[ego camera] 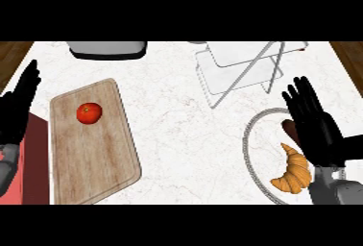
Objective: Pick the croissant from the placemat and place it in the tiered shelf
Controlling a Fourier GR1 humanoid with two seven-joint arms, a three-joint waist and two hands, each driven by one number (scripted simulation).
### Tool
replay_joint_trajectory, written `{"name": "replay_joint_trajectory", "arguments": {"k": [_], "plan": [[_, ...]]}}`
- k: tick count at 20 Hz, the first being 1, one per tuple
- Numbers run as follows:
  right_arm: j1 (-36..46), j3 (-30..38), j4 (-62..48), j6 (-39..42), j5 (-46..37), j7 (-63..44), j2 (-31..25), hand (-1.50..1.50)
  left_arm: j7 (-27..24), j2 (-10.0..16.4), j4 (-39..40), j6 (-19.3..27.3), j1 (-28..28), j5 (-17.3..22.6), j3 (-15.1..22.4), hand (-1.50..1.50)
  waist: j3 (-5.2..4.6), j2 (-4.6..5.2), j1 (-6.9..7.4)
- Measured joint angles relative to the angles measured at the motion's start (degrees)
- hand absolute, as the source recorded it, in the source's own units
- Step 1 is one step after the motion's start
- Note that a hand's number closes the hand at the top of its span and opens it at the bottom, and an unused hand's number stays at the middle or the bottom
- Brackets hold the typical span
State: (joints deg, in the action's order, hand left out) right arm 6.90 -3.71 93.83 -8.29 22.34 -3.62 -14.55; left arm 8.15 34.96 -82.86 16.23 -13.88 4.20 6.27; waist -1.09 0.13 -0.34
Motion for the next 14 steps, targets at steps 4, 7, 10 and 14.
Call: {"name": "replay_joint_trajectory", "arguments": {"k": [4, 7, 10, 14], "plan": [[-5.27, 4.8, 1.89, -4.81, -5.49, 2.03, -4.65, 1.5, 0.74, -3.17, 2.41, -1.29, 3.7, 4.11, -0.97, 0.0, 0.51, -0.32, -1.54], [-11.46, 10.88, 0.18, -9.28, -11.18, 2.66, -10.72, 1.5, 2.62, -6.55, 4.24, -1.34, 7.24, 7.68, -1.42, 0.0, 0.17, -0.07, -4.56], [-19.41, 15.78, -3.94, -14.4, -14.19, 0.83, -12.33, -1.5, 3.64, -9.88, 4.88, -2.38, 10.21, 11.32, -1.47, 0.0, 0.5, -0.09, -5.19], [-31.09, 20.54, -1.19, -15.72, -13.11, 5.95, -9.53, -1.5, 3.1, -12.87, 4.93, -4.33, 11.72, 13.94, -1.19, 0.0, 0.99, -0.55, -3.82]]}}
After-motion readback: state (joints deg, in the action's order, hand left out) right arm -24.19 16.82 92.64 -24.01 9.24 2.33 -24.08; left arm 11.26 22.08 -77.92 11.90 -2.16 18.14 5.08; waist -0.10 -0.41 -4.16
